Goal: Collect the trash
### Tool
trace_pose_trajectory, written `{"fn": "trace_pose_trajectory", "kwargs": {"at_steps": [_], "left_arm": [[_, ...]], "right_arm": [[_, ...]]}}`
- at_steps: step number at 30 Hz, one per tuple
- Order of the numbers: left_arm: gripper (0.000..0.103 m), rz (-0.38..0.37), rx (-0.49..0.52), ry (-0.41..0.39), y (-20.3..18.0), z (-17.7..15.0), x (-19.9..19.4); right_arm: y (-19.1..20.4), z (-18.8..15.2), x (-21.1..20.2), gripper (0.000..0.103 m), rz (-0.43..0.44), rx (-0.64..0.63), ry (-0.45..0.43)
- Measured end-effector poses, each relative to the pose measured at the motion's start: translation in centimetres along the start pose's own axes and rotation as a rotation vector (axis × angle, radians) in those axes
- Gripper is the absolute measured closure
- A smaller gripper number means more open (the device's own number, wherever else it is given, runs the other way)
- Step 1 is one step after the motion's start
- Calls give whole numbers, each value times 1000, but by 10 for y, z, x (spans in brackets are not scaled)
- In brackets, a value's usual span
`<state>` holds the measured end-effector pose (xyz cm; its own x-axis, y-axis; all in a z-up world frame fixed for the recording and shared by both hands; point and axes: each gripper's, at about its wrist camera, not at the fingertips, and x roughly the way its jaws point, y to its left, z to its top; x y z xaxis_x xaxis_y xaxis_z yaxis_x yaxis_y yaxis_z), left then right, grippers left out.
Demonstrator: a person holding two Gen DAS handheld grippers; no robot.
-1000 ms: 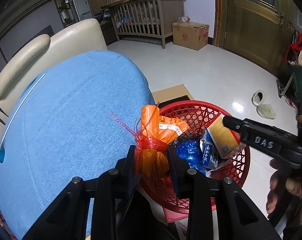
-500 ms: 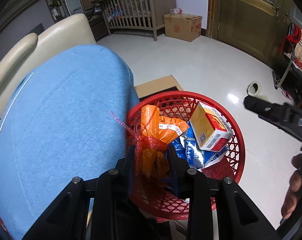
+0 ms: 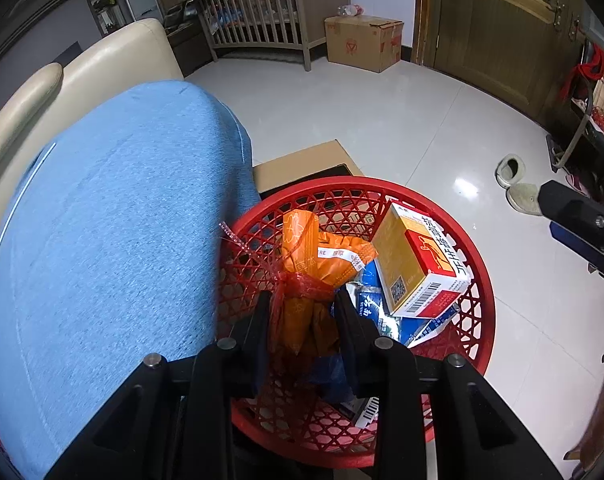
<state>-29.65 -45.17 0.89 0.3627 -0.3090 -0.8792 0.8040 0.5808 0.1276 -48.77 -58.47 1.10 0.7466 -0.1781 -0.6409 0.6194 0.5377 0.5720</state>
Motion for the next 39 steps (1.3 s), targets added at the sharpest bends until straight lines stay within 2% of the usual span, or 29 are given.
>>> {"fn": "trace_pose_trajectory", "kwargs": {"at_steps": [15, 16, 17, 19, 30, 39], "left_arm": [[68, -14, -6, 53, 1, 6, 27], [61, -11, -7, 53, 1, 6, 27], [48, -5, -8, 54, 2, 7, 27], [31, 11, -21, 37, 6, 7, 23], [30, 15, -84, -57, 39, 2, -16], [25, -4, -163, -153, 88, -21, -63]], "right_arm": [[5, 4, -6, 38, 24, -3, -23], [7, 4, -6, 38, 27, -7, -25], [9, 5, -7, 38, 30, -10, -25], [14, 5, -8, 38, 36, -17, -27], [48, 4, -15, 38, 40, -92, -38], [87, -20, -23, 19, -79, -224, -22]]}}
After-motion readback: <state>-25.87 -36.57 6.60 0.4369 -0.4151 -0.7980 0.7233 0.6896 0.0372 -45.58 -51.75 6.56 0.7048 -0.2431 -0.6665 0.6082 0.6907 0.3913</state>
